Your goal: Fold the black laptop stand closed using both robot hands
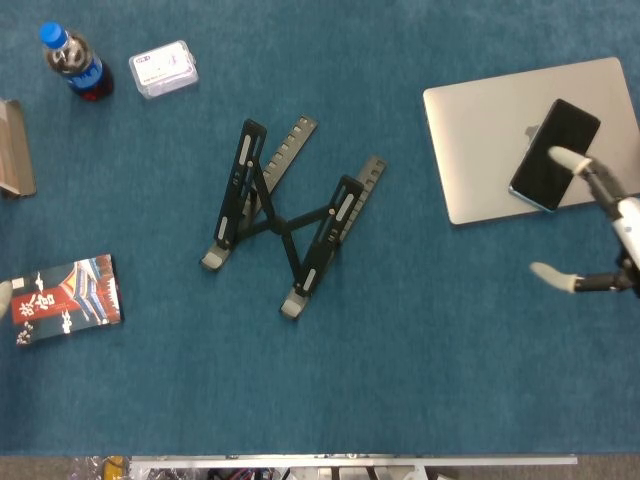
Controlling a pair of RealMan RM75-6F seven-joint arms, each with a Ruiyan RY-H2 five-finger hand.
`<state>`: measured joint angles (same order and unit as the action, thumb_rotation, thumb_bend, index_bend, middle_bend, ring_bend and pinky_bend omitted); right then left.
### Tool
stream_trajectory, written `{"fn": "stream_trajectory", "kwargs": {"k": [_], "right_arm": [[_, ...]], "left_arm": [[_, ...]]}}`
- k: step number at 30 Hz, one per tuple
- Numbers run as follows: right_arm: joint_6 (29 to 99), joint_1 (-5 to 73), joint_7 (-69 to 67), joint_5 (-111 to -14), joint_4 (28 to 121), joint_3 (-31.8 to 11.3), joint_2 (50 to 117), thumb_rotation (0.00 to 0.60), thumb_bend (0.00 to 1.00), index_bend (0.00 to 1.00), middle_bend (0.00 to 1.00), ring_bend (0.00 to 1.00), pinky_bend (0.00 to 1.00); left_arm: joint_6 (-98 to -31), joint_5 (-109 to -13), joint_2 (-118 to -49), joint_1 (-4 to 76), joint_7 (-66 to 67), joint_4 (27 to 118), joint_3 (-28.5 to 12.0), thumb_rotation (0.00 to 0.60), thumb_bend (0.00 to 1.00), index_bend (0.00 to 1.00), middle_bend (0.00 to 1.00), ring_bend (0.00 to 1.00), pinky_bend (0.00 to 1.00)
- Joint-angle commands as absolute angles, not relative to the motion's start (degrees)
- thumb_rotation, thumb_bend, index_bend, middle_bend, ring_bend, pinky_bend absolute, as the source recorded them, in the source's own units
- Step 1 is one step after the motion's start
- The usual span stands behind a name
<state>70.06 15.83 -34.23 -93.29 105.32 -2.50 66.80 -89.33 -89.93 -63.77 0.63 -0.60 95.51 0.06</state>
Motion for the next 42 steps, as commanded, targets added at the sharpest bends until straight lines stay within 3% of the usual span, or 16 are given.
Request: {"fn": "stream_trajectory", "kwargs": {"k": [1,12,30,42], "right_arm": [[63.06,22.69,-55.19,-94.04,107.84,-3.25,67.40,0.600,0.13,0.06,0.07,0.00,0.03],[55.70,30.83,-70.87,-92.24,103.50,-4.02,73.16,0.600,0.09,0.06,0.07,0.00,0.03],[47.09,40.06,-71.78,-84.84,91.26,-8.53,88.12,0.600,0.09,0.06,0.07,0.00,0.03],[44.47,44.35,-75.70,-87.29,88.96,-8.01,93.13,0.600,0.09,0.06,0.07,0.00,0.03]], "left_arm": [[-89.46,-89.94,-63.65,0.47,-0.72,95.36,0.18,0.600,0.28,0.04,0.07,0.00,0.04],[-88.83,-89.88,-63.65,0.69,-1.57,94.54,0.32,0.600,0.28,0.04,0.07,0.00,0.04],[-87.61,-89.40,-63.61,1.52,-1.74,94.10,0.06,0.600,0.28,0.04,0.06,0.00,0.04],[-88.03,-88.69,-63.23,0.98,-2.79,93.49,0.13,0.600,0.28,0.04,0.06,0.00,0.04]]}}
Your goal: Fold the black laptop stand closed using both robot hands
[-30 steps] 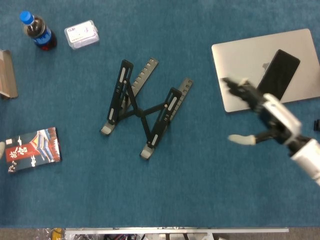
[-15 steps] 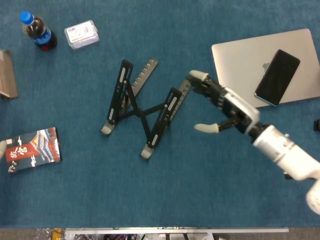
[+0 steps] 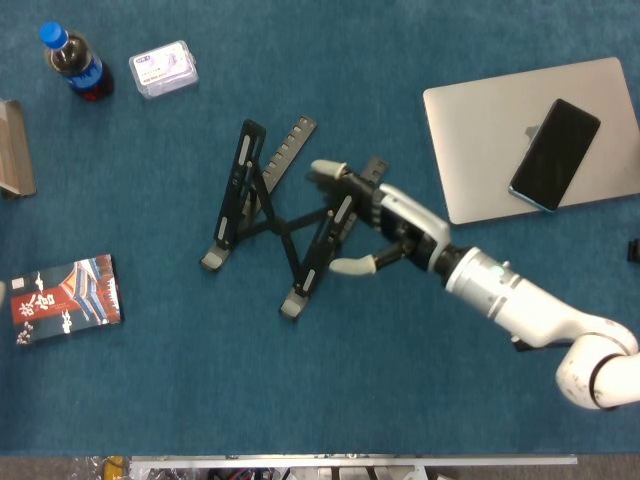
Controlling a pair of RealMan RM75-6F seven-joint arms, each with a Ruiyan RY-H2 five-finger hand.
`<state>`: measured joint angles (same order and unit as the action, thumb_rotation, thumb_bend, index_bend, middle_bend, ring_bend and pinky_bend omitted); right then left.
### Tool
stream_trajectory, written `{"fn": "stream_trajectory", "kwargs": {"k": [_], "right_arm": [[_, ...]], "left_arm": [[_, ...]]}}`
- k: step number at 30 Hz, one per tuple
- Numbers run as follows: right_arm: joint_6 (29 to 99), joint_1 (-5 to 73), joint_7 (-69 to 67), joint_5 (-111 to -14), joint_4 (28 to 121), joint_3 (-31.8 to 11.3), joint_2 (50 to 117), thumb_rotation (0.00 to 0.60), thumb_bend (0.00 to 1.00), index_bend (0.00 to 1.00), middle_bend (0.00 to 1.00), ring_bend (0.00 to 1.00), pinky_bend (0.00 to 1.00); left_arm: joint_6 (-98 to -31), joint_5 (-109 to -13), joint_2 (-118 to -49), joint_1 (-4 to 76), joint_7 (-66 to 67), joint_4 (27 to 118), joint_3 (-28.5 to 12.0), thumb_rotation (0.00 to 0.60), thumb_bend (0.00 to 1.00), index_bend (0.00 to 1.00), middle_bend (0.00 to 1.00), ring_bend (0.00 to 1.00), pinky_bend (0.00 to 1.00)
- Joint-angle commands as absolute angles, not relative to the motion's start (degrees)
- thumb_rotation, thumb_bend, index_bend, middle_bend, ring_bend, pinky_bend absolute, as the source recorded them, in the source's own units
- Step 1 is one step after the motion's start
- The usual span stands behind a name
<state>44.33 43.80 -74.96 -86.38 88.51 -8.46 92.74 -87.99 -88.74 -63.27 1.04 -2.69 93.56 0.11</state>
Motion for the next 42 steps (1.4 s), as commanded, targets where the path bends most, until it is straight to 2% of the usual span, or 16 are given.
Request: {"fn": "stream_trajectory", "kwargs": {"k": [1,18,42], "right_arm": [[44.58,44.54,-76.30,-87.77,89.47,-7.72,93.07,0.600,0.09,0.06,0.07,0.00,0.03],[46.47,47.93,-77.46,-91.91,94.76,-5.05,93.26,0.600,0.09,0.06,0.07,0.00,0.03],[46.35,48.08,-72.69,-89.24,91.85,-0.56,97.55,0.600,0.09,0.06,0.07,0.00,0.03]], "left_arm": [[-88.11,-88.64,-63.22,0.90,-2.90,93.38,0.14,0.600,0.28,0.04,0.06,0.00,0.04],[-89.36,-88.81,-63.29,-0.21,-4.12,92.41,0.56,0.600,0.28,0.04,0.06,0.00,0.04],[-89.85,-89.03,-63.58,-0.92,-5.95,90.87,0.71,0.600,0.28,0.04,0.06,0.00,0.04]]}}
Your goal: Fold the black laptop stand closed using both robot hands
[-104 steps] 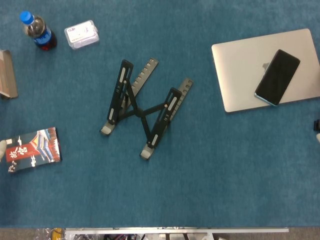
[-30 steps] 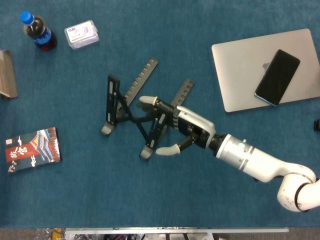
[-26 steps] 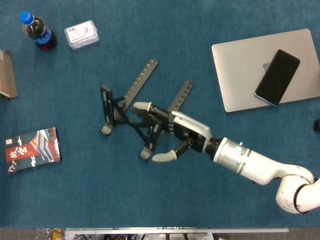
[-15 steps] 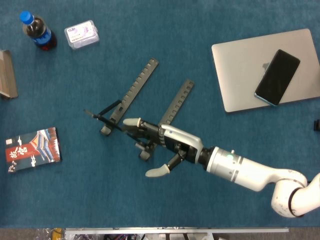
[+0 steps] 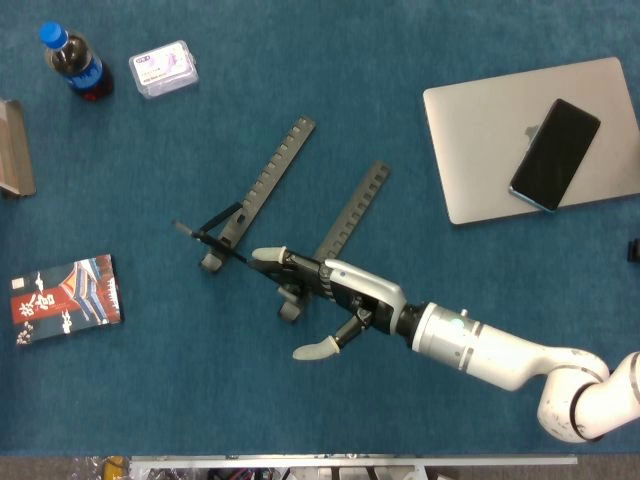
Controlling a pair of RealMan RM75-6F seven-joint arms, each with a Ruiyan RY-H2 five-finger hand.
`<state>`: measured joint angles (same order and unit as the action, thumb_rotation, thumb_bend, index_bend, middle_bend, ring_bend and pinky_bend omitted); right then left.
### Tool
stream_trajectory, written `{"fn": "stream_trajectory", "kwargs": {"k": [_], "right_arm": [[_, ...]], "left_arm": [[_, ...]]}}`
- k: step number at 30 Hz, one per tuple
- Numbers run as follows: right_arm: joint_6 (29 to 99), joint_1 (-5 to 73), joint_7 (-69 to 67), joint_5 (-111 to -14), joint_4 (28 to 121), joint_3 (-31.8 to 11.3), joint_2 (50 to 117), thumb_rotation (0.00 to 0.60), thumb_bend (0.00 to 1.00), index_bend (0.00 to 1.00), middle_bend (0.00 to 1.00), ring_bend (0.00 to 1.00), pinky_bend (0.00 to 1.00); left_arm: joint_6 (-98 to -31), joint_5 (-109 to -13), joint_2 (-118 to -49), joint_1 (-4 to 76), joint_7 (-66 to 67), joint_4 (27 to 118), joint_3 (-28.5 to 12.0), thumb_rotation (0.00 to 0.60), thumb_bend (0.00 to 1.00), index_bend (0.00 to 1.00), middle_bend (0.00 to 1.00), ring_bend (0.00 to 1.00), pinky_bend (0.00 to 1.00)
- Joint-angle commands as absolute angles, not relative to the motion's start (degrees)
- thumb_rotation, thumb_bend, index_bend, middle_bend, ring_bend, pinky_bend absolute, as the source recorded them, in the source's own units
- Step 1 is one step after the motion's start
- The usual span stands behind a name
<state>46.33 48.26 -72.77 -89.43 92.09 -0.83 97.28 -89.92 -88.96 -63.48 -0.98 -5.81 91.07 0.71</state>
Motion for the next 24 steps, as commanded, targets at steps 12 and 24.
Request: {"fn": "stream_trajectory", "kwargs": {"k": [12,24], "right_arm": [[45.84,47.53,-72.72,-89.19,90.18,1.10,99.41,0.600,0.09,0.06,0.07,0.00,0.03],[46.54,47.44,-72.02,-88.72,90.06,-0.09,99.03,0.600,0.09,0.06,0.07,0.00,0.03]], "left_arm": [[-90.29,-89.39,-63.45,-1.23,-5.83,91.13,0.84,0.600,0.28,0.04,0.06,0.00,0.04],[-90.34,-89.46,-63.38,-1.42,-5.90,91.09,0.93,0.600,0.28,0.04,0.06,0.00,0.04]]}}
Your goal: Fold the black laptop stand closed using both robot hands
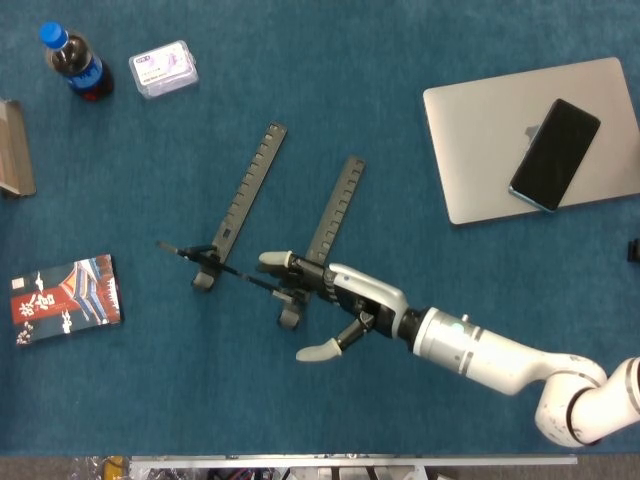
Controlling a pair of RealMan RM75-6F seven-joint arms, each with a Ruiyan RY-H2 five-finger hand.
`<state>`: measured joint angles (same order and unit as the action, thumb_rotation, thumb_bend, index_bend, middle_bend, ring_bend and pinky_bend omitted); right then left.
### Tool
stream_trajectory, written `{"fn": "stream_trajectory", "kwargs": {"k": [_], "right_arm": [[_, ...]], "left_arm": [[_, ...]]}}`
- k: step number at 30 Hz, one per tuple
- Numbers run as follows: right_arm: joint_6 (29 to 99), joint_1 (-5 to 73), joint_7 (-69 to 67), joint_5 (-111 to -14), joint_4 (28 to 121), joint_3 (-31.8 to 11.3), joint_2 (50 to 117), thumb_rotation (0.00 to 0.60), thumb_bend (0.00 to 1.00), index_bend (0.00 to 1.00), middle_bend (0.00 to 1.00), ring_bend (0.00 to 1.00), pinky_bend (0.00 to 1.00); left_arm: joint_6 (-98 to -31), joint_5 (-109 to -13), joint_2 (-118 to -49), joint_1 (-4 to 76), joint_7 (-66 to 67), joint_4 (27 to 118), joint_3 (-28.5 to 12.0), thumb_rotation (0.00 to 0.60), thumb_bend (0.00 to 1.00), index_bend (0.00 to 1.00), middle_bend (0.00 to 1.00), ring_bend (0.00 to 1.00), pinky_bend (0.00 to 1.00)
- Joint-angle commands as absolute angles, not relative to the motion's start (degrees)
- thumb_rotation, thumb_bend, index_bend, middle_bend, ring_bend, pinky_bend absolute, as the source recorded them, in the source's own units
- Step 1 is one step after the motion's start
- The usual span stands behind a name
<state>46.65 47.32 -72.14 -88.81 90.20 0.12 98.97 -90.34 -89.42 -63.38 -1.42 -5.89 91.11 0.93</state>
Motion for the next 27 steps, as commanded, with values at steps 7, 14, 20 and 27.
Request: {"fn": "stream_trajectory", "kwargs": {"k": [7,14,20,27], "right_arm": [[45.53,48.48,-71.45,-87.90,89.30,-1.83,99.29,0.600,0.09,0.06,0.07,0.00,0.03],[47.02,47.63,-71.46,-88.51,91.51,-1.48,96.83,0.600,0.09,0.06,0.07,0.00,0.03],[49.26,46.51,-71.19,-89.55,94.76,-0.88,93.01,0.600,0.09,0.06,0.07,0.00,0.03],[50.12,45.47,-70.13,-88.80,97.84,-0.50,90.00,0.600,0.09,0.06,0.07,0.00,0.03]], "left_arm": [[-90.62,-89.55,-63.18,-1.49,-6.00,91.22,0.79,0.600,0.28,0.04,0.06,0.00,0.04],[-88.74,-89.39,-62.92,-0.16,-8.86,89.89,0.32,0.600,0.28,0.04,0.06,0.00,0.04],[-83.94,-91.55,-61.64,3.39,-13.77,88.89,0.82,0.600,0.28,0.04,0.06,0.00,0.04],[-72.97,-96.20,-58.16,11.18,-36.72,88.57,3.72,0.600,0.28,0.04,0.07,0.00,0.04]]}}
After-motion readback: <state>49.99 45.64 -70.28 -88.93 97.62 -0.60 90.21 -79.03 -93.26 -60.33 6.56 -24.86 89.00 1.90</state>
